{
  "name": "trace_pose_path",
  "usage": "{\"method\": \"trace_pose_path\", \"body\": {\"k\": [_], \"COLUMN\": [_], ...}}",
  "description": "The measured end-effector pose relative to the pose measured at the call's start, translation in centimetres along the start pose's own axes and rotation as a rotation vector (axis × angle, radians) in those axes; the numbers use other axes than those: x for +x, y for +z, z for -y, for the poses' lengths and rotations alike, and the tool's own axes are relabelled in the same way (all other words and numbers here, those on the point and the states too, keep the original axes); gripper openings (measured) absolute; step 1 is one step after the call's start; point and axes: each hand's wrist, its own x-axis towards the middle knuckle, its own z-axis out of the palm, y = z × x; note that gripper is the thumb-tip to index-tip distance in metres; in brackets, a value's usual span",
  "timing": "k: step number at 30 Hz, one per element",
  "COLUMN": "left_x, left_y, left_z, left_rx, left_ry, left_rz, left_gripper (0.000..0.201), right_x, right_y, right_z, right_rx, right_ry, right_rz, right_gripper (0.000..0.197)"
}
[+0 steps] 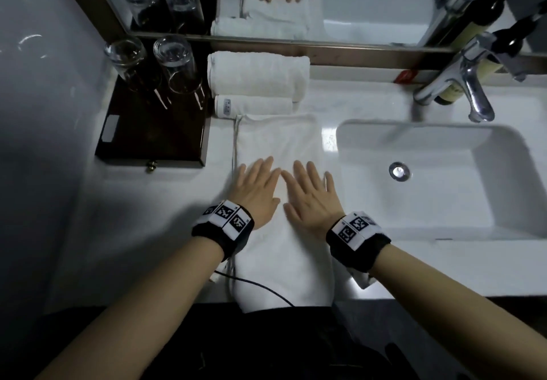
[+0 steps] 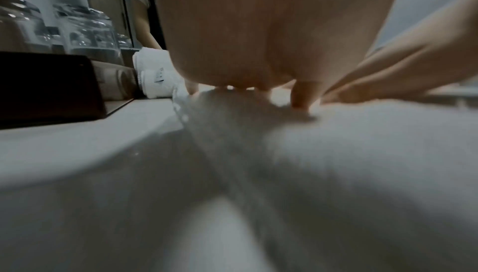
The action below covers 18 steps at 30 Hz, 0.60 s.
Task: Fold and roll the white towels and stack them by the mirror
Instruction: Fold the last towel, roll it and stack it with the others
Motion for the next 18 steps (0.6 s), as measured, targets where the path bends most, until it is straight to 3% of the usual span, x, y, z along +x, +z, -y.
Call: {"method": "trace_pose_path", "body": {"k": [8, 10, 14, 18], "left_x": [-2.8, -4.0, -8.0, -11.9], "left_y": [2.3, 2.6, 4.5, 6.4], "left_z": [0.9, 0.3, -2.5, -4.9], "left_rx": [0.099, 0.095, 0.065, -0.019], "left_ry": [-0.223, -0.248, -0.115, -0.111], "left_rz": [-0.028, -0.05, -0.092, -0.121], "left_gripper": [0.07, 0.067, 0.067, 0.061], "right_x": [-1.6, -3.2, -8.6, -11.9], "right_y": [-0.3, -0.4, 2.2, 4.9], "right_z": [-1.1, -0.7, 1.3, 2.2], "right_rx": [-0.068, -0.065, 0.002, 0.018], "right_ry": [0.184, 0.122, -0.158, -0.132], "right_rz": [0.065, 0.037, -0.041, -0.031], "right_gripper": [0.08, 0.075, 0.062, 0.065]}}
